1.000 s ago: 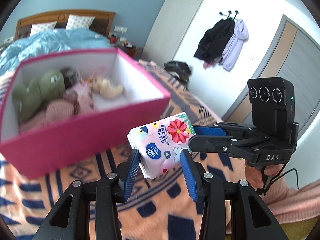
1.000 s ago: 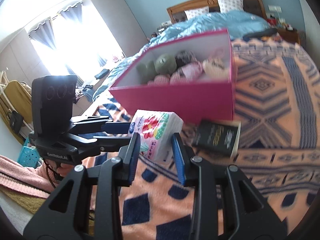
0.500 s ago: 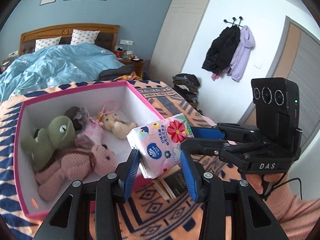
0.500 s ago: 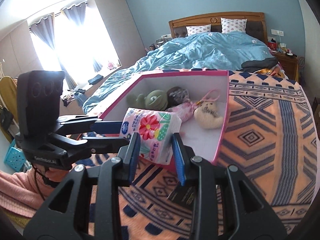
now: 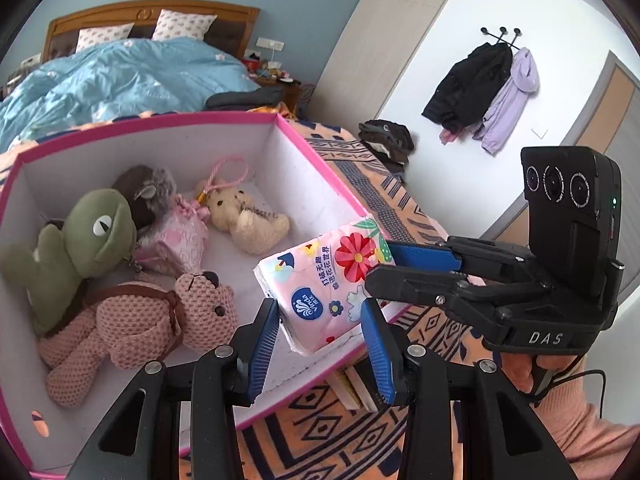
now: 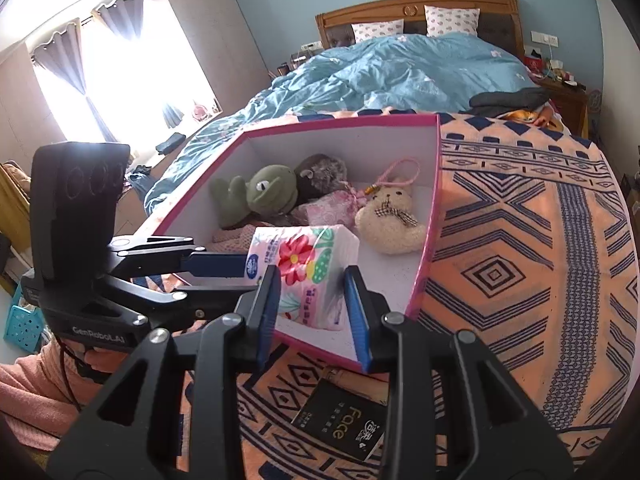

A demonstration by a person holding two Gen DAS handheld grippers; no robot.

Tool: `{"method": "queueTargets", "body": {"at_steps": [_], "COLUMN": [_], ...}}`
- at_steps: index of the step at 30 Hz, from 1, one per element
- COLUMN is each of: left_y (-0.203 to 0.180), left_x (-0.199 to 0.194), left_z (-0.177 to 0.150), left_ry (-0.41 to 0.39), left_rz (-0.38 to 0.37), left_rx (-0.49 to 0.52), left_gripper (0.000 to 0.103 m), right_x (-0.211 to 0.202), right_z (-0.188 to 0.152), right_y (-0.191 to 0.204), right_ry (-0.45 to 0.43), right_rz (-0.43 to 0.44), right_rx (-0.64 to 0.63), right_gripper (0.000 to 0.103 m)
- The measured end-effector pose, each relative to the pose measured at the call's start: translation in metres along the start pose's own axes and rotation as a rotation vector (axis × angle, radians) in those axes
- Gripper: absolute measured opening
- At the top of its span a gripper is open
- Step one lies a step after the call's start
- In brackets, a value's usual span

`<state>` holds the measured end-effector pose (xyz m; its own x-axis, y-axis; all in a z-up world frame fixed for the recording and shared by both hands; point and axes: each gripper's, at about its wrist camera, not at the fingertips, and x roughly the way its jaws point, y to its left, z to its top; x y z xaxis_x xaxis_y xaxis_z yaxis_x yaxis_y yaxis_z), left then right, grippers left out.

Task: Organize objects
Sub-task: 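Carry the tissue pack into the box and open the left gripper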

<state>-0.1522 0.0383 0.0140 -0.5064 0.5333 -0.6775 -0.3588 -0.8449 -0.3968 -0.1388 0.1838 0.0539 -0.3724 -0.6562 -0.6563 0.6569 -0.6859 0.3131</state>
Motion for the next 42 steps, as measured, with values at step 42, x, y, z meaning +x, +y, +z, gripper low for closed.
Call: {"method": "queueTargets", "body": {"at_steps": [42], "left_y": [-0.009], "left_x": [-0.045], "left_z": [-0.033], "left_ry": [-0.152], "left_rz": [0.056], "left_rx": [0.085], "left_gripper": [0.054], "right_x": [-0.042], "right_z": [-0.04], "right_y": [-0.02], "right_ry": [-0.107], "right_rz": [-0.027], "right_rx": [0.084], "right_gripper": [0.042]}}
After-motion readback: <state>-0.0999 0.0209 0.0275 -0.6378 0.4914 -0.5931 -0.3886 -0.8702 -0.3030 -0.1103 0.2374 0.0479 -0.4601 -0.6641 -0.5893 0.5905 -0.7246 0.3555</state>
